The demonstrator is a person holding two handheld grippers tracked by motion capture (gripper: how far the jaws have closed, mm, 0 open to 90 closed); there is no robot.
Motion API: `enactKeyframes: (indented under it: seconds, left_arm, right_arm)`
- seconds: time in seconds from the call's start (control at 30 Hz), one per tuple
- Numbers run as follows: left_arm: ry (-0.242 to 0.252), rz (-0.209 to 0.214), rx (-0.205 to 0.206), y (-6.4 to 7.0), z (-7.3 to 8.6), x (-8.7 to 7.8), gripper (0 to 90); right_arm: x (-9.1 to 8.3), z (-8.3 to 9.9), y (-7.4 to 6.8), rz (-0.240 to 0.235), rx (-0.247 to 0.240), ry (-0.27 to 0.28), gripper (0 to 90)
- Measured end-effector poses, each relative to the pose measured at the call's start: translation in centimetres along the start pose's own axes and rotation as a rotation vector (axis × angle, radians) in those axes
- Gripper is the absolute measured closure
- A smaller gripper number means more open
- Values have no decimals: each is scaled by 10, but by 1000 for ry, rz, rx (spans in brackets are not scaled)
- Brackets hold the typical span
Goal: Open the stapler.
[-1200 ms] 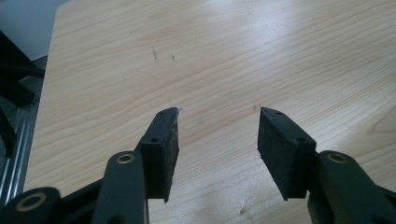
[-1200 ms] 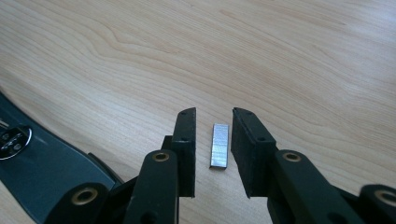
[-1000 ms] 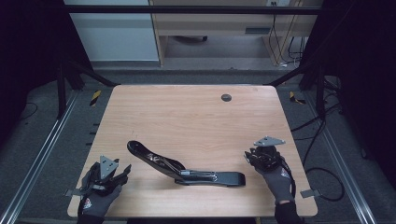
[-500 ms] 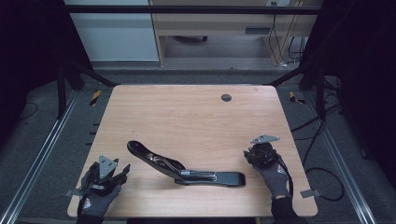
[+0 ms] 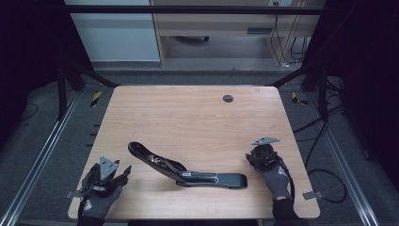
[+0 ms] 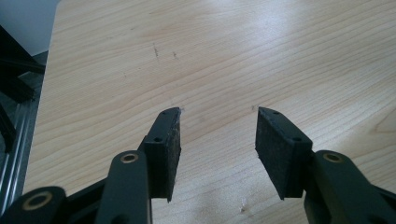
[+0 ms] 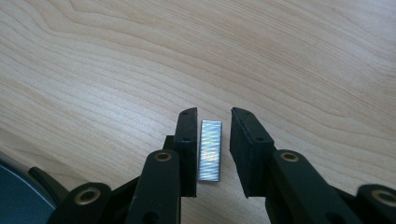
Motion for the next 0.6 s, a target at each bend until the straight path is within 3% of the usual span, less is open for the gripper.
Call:
enactKeyframes:
  seconds: [0.6]
  left_arm:
    - [-4,4,0,1,0,0,501]
  right_arm:
    - [7,4,1,6,25,-27,746]
Point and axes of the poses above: each handheld gripper's, and its own axes: x roughly forward along the jaws, z roughly out of its underside, y roughly to its right, the point moved 10 cm from there along x, roughly forward along the jaws, and after that the axes turned 10 degrees about x, right-handed, at the moved point
